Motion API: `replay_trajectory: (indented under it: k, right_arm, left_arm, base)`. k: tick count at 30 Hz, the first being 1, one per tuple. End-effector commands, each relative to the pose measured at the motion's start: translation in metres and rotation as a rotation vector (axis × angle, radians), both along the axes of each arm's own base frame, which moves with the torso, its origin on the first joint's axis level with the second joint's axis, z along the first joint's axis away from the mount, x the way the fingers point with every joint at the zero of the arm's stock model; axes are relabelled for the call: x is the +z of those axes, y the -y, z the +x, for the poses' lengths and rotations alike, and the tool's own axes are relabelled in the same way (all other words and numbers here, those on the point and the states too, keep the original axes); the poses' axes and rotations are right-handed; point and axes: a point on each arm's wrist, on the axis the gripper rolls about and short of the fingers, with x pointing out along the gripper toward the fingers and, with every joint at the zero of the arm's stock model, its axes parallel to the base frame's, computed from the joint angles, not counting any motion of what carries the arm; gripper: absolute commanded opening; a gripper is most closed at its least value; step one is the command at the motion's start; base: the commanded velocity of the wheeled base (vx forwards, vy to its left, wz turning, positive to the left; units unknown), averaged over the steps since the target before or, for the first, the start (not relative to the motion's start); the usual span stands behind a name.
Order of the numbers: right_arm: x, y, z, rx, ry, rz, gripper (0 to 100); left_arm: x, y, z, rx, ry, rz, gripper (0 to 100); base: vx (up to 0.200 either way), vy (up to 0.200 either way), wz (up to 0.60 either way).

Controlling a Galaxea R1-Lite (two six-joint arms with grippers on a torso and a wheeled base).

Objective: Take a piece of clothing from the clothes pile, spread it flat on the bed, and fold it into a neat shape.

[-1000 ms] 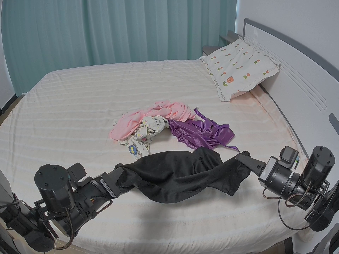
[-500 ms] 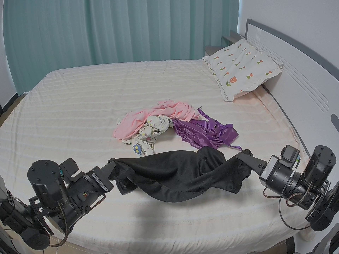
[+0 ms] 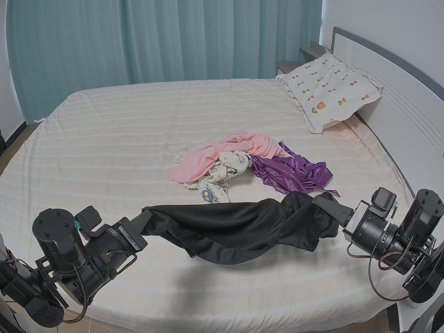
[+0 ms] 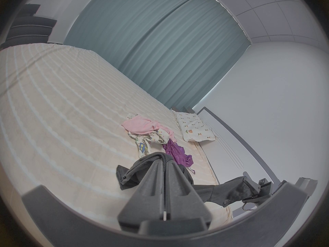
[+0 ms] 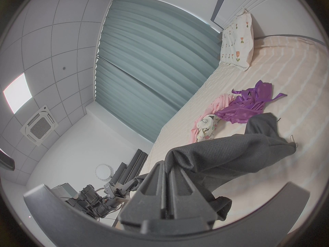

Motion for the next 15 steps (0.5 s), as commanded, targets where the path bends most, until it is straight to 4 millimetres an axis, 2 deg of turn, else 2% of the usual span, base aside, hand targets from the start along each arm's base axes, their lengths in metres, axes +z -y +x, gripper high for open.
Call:
replay_trajectory:
  k: [1, 15]
  right_arm:
    - [-0.0005, -0.0001, 0.0004, 0.001, 0.003, 0.001, 0]
    - [0.0008, -0.0002, -0.0001, 0.003, 0.008, 0.004, 0]
  left_arm:
    - [0.0005, -0.0002, -0.0002, 0.001, 0.002, -0.002, 0]
    - [0.0007, 0.0000, -0.0005, -0.002, 0.003, -0.001, 0]
  base:
    - [0.000, 0.200, 0.00]
    - [0.000, 0.200, 0.00]
